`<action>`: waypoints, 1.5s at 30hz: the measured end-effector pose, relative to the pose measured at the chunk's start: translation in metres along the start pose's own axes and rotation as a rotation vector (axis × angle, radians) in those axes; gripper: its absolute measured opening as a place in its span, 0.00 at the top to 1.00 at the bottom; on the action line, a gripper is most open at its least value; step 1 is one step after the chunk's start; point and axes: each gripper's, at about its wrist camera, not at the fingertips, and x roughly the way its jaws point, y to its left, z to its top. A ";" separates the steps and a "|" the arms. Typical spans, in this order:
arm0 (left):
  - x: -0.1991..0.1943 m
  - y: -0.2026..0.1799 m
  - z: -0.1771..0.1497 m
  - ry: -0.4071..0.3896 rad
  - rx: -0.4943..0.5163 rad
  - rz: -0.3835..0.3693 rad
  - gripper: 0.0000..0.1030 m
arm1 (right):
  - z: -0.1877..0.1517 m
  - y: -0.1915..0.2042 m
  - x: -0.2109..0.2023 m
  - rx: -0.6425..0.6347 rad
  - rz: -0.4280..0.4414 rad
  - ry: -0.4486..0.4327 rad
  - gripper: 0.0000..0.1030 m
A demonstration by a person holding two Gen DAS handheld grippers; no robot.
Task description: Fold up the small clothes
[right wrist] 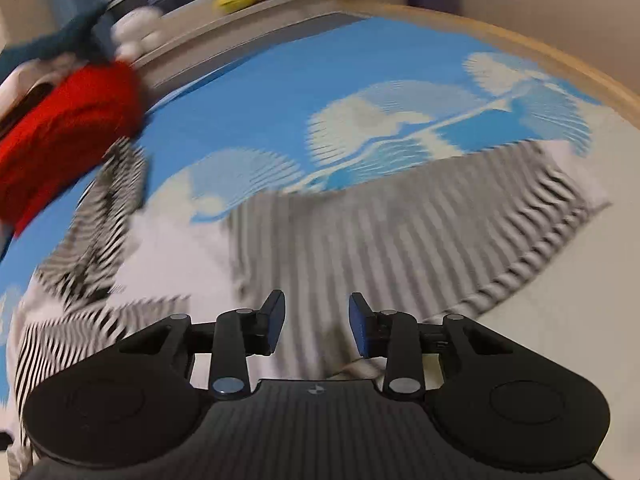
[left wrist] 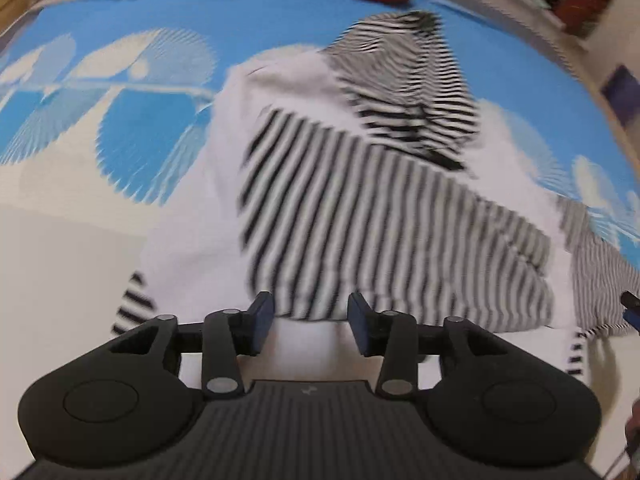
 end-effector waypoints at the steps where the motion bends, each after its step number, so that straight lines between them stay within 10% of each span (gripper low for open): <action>1: -0.001 -0.005 0.000 -0.004 0.016 -0.005 0.50 | 0.005 -0.015 0.000 0.025 -0.026 -0.013 0.64; 16: 0.002 0.007 0.001 0.007 0.051 0.029 0.50 | 0.013 -0.169 0.044 0.544 -0.136 -0.077 0.60; 20: 0.002 0.009 0.001 0.009 0.052 0.031 0.50 | 0.013 -0.163 0.049 0.528 -0.141 -0.121 0.60; 24: 0.001 0.014 0.001 0.008 0.051 0.038 0.50 | 0.014 -0.159 0.054 0.535 -0.150 -0.128 0.92; 28: 0.000 0.018 0.002 0.005 0.044 0.045 0.50 | 0.016 -0.153 0.048 0.518 -0.186 -0.168 0.95; 35: -0.011 0.037 0.004 -0.017 0.016 0.058 0.50 | 0.039 -0.053 0.013 0.117 -0.327 -0.367 0.96; 41: -0.027 0.075 0.009 -0.039 -0.067 0.085 0.50 | -0.009 0.134 -0.045 -0.387 0.072 -0.563 0.96; 43: -0.032 0.086 0.010 -0.044 -0.093 0.084 0.50 | -0.044 0.189 -0.058 -0.531 0.342 -0.481 0.92; 45: -0.035 0.096 0.011 -0.043 -0.114 0.075 0.50 | -0.080 0.233 -0.052 -0.649 0.611 -0.218 0.85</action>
